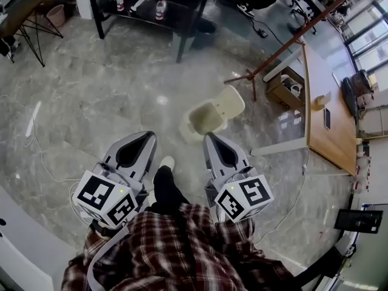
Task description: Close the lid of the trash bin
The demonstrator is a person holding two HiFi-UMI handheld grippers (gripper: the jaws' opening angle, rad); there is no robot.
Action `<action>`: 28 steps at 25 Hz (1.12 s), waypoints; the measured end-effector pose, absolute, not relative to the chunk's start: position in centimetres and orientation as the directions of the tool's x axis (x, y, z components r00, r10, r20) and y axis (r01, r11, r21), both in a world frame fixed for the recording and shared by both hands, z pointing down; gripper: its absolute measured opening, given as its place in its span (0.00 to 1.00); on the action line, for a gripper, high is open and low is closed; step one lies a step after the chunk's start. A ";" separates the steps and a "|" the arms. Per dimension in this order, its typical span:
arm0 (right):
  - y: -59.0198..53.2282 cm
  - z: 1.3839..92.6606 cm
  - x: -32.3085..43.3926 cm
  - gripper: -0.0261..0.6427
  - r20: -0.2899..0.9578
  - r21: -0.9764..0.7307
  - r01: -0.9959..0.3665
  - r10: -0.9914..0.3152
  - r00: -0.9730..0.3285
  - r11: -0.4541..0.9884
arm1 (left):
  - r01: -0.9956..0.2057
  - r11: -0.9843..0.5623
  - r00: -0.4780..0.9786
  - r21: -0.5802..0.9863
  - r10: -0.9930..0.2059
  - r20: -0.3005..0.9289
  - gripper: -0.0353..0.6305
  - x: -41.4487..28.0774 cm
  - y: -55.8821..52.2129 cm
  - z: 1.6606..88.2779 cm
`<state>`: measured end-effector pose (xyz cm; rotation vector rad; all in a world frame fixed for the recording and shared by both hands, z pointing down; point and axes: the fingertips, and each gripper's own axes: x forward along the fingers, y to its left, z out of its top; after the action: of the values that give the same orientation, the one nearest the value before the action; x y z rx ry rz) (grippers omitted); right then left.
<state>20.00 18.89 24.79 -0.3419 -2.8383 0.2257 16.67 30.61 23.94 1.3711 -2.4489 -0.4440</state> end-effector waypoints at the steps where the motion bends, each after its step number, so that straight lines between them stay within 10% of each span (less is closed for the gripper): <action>1: 18.4 24.7 18.5 0.06 0.241 -0.188 0.211 0.253 -0.937 0.959 | -0.773 0.493 -0.496 0.399 -0.862 0.105 0.07 15.4 30.0 23.8; 16: 10.8 20.8 3.9 0.06 0.191 -0.180 0.185 0.219 -0.957 0.966 | -0.834 0.430 -0.437 0.345 -0.897 0.062 0.07 0.3 20.7 19.1; 28: -0.5 22.8 -1.8 0.06 0.239 -0.182 -0.184 -0.138 -0.961 0.966 | -0.923 0.112 -0.091 0.367 -0.993 0.074 0.07 -8.7 8.1 20.8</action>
<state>-1.79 -0.54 22.81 0.2394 -2.8905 0.2990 -8.66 8.13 20.78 1.8830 -2.0931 -0.3261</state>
